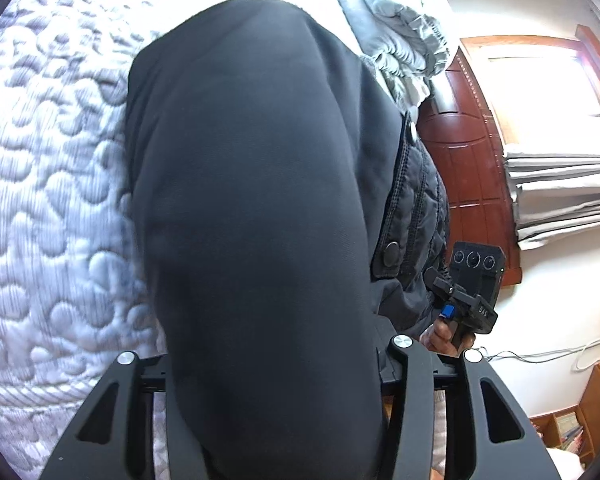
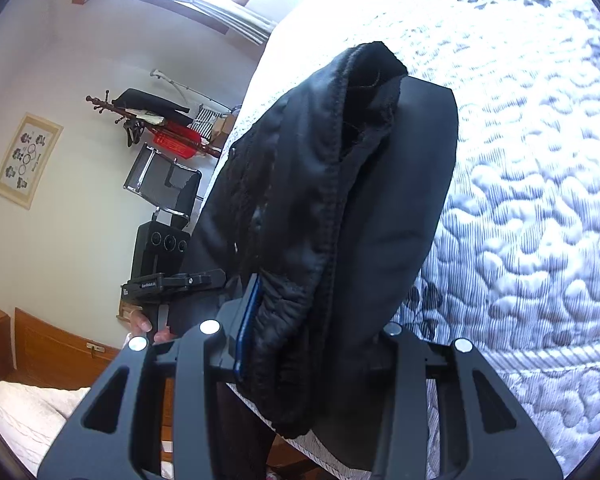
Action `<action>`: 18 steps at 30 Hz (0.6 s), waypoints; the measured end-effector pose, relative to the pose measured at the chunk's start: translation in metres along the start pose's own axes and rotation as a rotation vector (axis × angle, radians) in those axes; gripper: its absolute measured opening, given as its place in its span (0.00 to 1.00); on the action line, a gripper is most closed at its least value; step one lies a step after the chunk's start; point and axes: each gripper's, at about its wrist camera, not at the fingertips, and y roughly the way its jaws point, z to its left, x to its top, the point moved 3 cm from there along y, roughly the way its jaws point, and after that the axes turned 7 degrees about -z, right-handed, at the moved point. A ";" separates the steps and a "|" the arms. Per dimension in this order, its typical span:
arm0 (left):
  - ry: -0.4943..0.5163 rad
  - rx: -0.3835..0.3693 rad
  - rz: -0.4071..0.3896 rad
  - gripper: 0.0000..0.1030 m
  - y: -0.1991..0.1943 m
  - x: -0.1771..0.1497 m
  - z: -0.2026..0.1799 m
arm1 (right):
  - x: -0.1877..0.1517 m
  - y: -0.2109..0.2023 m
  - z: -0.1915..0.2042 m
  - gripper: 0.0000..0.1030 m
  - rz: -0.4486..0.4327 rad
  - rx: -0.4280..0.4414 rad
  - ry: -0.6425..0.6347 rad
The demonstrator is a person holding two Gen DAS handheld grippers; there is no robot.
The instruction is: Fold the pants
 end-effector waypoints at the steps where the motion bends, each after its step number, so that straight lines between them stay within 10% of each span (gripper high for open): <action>1: 0.005 -0.005 -0.005 0.46 0.000 0.001 -0.001 | -0.001 -0.002 0.001 0.37 -0.005 0.000 -0.008; 18: 0.060 -0.028 -0.096 0.46 -0.025 0.039 -0.015 | 0.024 -0.018 0.003 0.37 -0.069 0.032 -0.100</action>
